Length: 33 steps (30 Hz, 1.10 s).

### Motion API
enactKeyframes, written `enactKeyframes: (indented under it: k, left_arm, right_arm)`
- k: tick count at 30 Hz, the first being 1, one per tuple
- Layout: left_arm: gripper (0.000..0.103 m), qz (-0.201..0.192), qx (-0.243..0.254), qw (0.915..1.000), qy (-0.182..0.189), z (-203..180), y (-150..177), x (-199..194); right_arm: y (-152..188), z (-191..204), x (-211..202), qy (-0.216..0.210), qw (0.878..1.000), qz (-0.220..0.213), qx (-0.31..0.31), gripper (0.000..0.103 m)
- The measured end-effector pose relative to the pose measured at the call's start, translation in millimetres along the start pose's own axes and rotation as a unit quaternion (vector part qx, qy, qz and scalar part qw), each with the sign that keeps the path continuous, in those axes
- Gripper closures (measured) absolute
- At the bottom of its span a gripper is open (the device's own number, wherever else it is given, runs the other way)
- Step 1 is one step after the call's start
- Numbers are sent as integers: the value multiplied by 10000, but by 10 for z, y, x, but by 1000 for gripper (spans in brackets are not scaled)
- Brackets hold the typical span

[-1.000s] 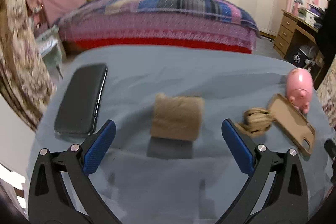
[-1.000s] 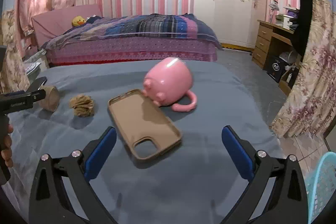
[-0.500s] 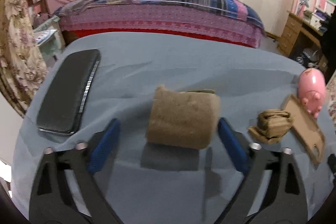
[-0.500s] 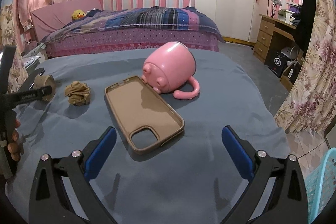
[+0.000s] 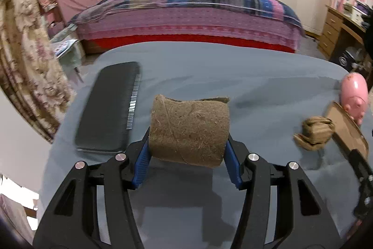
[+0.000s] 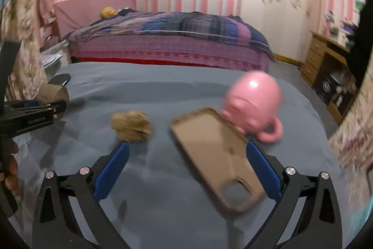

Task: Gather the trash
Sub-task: 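Grasp the crumpled brown paper with the right tool while the left tool holds the tube, then carry the tube and crumpled paper over the blue basket with both tools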

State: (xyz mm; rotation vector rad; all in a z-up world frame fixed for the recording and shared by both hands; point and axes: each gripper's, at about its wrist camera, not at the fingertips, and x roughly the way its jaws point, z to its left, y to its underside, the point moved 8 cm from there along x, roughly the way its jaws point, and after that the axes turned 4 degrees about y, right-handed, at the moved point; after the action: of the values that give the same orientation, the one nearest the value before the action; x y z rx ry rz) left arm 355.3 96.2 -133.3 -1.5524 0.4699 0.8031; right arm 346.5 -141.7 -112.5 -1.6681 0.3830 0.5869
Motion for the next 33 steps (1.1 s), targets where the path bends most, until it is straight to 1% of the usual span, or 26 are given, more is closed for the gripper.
enactKeyframes:
  k: [3, 5, 7, 8, 9, 10, 12, 14, 17, 20, 23, 25, 26, 29, 33]
  left_arm:
    - [49, 22, -125, 9999, -84, 117, -40, -44]
    - [49, -6, -122, 9999, -79, 152, -57, -61]
    - [49, 17, -72, 9999, -156, 174, -49, -52]
    - [49, 52, -69, 9998, -164, 177, -45, -30]
    - [49, 101, -83, 9998, -130, 174, -33, -12]
    - [49, 114, -89, 9998, -108, 177, -18, -8]
    - [49, 131, -79, 9998, -100, 175, -21, 2]
    - [49, 112, -46, 9999, -106, 158, -23, 6]
    - [49, 85, -19, 9999, -121, 154, -48, -5]
    - [49, 74, -42, 9999, -105, 154, -54, -17]
    - [49, 59, -146, 9999, 25, 113, -74, -50]
    - [49, 35, -195, 9997, 157, 29, -85, -100]
    - [49, 31, -193, 9996, 186, -8, -88, -117]
    - [49, -33, -59, 9992, 395, -261, -95, -212]
    - [49, -66, 77, 9977, 677, -596, -84, -319]
  right_arm:
    - [-78, 257, 136, -82, 9996, 31, -284, 5]
    - [-117, 362, 213, -111, 9992, 91, -378, 6]
    - [-154, 448, 265, -139, 9989, 122, -432, 6]
    - [-172, 490, 290, -155, 9987, 143, -469, 9]
    - [-180, 538, 316, -176, 9983, 175, -520, 18]
    - [-182, 565, 346, -193, 9981, 213, -552, 23]
    - [-181, 629, 437, -254, 9971, 385, -608, 43]
    - [-169, 659, 480, -333, 9961, 506, -644, 53]
    - [-190, 640, 453, -423, 9968, 417, -540, 54]
    - [-221, 546, 354, -395, 9982, 234, -394, 54]
    - [-223, 352, 168, -333, 9991, 104, -238, 54]
    - [-211, 261, 74, -258, 9995, 49, -201, 54]
    - [-184, 149, -36, -170, 9997, 8, -170, 54]
    - [-134, -78, -258, 18, 9999, -83, -113, 54]
    - [2, -507, -597, 353, 9992, -153, 133, 54]
